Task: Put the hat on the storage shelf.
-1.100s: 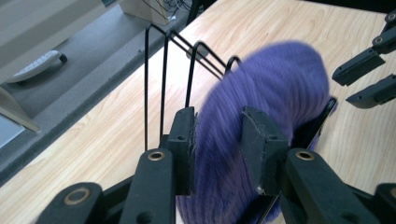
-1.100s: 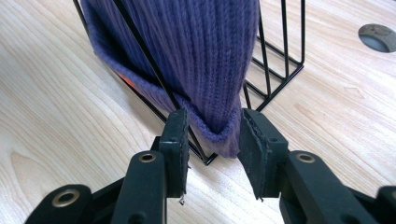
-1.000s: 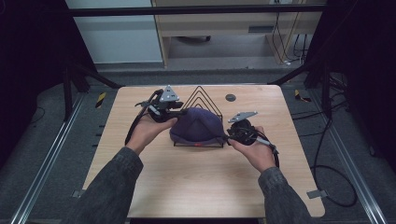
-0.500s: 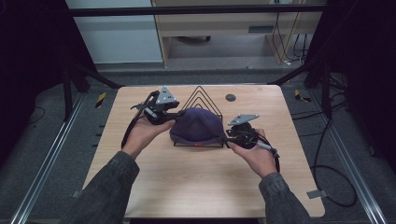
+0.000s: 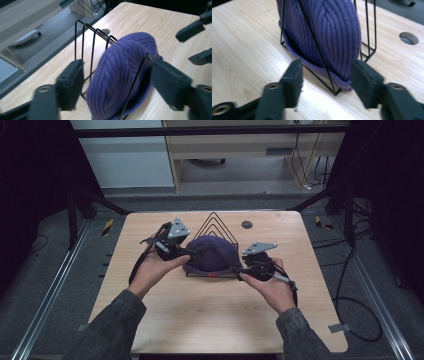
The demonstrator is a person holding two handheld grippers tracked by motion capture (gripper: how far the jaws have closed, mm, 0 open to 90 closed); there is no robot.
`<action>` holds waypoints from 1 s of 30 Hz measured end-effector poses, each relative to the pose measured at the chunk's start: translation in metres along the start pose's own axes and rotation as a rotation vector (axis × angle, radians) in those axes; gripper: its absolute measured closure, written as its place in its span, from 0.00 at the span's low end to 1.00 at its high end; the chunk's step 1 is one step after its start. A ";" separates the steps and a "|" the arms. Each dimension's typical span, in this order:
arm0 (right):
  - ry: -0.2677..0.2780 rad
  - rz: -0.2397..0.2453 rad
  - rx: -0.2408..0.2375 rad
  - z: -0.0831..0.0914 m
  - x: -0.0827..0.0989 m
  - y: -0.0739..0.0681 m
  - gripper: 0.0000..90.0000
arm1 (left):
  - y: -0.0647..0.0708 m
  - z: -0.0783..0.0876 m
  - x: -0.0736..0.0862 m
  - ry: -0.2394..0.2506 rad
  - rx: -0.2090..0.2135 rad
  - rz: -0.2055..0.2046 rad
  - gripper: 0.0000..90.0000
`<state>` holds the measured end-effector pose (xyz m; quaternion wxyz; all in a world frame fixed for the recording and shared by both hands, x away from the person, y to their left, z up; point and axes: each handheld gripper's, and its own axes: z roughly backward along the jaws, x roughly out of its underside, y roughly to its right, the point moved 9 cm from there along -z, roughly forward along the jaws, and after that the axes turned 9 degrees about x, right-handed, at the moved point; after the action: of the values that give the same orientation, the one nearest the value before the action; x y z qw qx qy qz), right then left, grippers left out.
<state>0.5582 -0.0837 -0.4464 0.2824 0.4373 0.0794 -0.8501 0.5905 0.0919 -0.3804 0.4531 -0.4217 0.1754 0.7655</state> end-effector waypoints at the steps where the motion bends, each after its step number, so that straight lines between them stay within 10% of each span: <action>1: 0.010 -0.005 0.005 0.002 -0.001 0.000 0.40 | 0.001 0.000 0.001 0.009 0.002 0.012 0.24; 14: 0.067 -0.012 0.065 0.026 0.008 0.016 0.15 | 0.015 0.025 0.043 0.013 0.064 0.057 0.06; 30: 0.014 -0.054 0.074 0.028 0.073 0.046 0.09 | 0.009 0.034 0.114 -0.066 0.055 0.093 0.06</action>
<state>0.5304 -0.1622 -0.4814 0.2424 0.4512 0.0616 -0.8567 0.5393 0.1715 -0.4530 0.4340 -0.3748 0.2007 0.7943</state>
